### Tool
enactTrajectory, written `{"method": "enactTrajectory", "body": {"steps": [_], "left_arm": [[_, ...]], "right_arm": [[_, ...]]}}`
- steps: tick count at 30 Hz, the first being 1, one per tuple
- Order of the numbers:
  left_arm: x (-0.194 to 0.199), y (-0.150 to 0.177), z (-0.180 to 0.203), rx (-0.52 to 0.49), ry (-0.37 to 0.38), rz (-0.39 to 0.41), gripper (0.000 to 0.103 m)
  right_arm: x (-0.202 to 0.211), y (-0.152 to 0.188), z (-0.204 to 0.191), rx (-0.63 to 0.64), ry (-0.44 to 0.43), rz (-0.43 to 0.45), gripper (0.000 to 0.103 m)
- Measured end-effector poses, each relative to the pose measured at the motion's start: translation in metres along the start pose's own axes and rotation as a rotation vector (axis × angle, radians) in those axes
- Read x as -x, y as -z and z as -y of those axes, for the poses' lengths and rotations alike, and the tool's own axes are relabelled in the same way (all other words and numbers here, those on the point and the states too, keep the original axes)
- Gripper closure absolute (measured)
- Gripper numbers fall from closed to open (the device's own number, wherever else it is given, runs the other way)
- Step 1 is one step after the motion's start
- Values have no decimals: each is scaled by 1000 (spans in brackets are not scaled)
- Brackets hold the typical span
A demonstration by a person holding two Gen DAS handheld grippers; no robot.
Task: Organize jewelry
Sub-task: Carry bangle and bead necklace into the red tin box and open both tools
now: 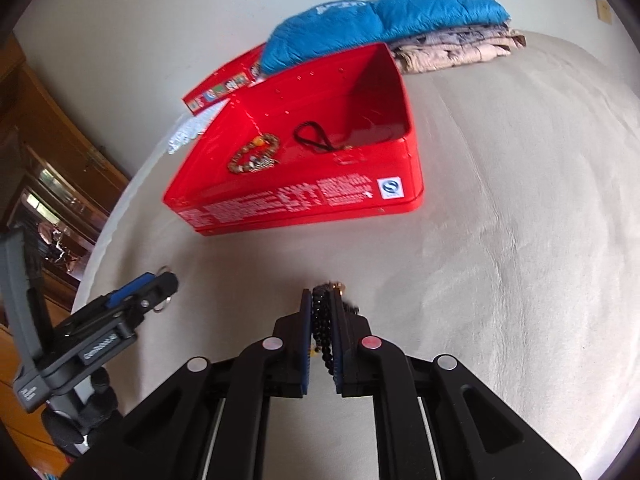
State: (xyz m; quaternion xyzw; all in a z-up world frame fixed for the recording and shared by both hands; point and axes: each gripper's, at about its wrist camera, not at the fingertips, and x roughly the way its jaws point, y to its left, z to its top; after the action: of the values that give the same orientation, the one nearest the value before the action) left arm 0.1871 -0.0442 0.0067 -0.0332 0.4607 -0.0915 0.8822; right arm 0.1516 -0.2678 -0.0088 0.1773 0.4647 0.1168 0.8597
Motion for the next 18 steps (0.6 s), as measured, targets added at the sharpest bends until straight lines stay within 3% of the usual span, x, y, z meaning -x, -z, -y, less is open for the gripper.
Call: {"method": "enactTrajectory", "body": {"steps": [9,18], "left_arm": [[11,-8,0,-4,-3,16,54],[27,-35,12,-43,6,45,54]], "right_arm": [[15,-6,-5,5,-26,11,95],[33,-36,-18,37,-25,37,95]]}}
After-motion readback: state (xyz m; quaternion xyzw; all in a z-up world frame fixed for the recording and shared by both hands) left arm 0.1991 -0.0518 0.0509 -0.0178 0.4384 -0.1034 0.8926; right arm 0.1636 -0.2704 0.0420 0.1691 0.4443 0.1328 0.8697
